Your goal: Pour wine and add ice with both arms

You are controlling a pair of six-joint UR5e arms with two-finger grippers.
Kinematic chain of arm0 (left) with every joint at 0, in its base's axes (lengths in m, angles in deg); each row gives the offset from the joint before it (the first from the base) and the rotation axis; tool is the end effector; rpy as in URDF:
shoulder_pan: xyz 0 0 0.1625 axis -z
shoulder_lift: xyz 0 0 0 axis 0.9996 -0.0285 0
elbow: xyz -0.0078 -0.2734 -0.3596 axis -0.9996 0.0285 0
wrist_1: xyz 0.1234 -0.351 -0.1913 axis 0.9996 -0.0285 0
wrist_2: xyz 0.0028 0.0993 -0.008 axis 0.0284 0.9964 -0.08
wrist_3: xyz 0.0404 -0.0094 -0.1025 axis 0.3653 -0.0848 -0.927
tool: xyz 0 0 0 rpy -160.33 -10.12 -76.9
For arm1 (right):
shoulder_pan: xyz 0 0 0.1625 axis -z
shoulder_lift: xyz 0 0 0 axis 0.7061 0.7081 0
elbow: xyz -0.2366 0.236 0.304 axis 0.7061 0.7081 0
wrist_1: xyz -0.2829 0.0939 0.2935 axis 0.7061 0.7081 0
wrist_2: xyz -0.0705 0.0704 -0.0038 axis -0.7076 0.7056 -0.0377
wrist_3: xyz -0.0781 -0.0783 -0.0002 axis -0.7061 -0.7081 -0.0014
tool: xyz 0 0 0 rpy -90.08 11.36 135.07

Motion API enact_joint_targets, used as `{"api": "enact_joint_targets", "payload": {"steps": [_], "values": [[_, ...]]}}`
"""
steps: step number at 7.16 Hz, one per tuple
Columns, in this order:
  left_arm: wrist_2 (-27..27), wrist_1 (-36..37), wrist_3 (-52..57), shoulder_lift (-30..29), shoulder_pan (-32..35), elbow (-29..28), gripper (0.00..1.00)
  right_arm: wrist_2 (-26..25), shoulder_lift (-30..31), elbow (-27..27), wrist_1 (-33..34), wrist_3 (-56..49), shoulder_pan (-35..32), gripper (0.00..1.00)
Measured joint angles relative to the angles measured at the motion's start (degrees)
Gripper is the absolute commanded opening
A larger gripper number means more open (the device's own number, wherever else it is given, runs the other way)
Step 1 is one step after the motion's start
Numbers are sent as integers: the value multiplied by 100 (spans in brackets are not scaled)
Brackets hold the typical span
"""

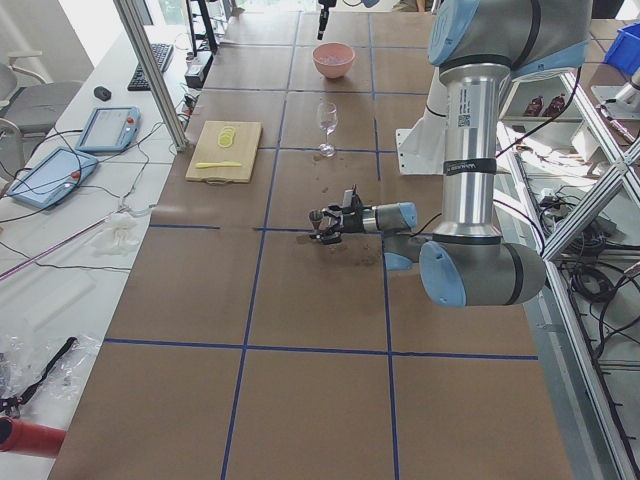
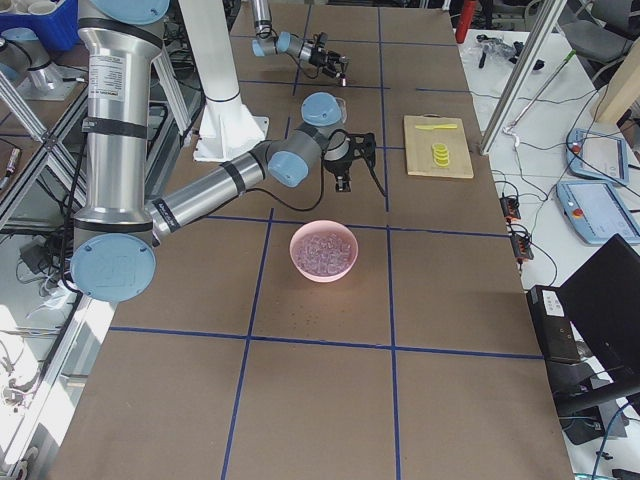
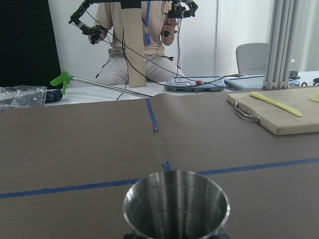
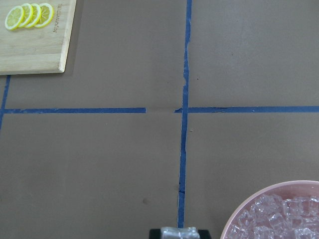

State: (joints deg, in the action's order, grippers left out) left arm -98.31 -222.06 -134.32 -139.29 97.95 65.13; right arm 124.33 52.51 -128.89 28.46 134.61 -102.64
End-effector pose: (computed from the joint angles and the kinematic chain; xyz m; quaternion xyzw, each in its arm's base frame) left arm 0.4081 -0.3013 0.5677 0.5541 0.3350 -0.1613 0.7448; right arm -0.1773 -0.4135 0.4048 0.1135 -0.4711 0.0393 0.8738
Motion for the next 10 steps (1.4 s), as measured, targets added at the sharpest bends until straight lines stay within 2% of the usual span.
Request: {"api": "enact_joint_targets", "payload": {"steps": [3, 5, 8, 10], "values": [[-722, 9, 193, 306, 40, 385, 100, 116, -208, -108, 22, 325, 8, 0], [-1203, 26, 202, 515, 43, 638, 100, 313, -707, -123, 42, 977, 118, 0], [-1885, 58, 19, 849, 42, 833, 100, 328, -1517, -106, 93, 1893, 588, 0], [-2575, 111, -266, 1500, 44, 1445, 100, 268, -2170, -77, 522, 2145, 924, 0]]}}
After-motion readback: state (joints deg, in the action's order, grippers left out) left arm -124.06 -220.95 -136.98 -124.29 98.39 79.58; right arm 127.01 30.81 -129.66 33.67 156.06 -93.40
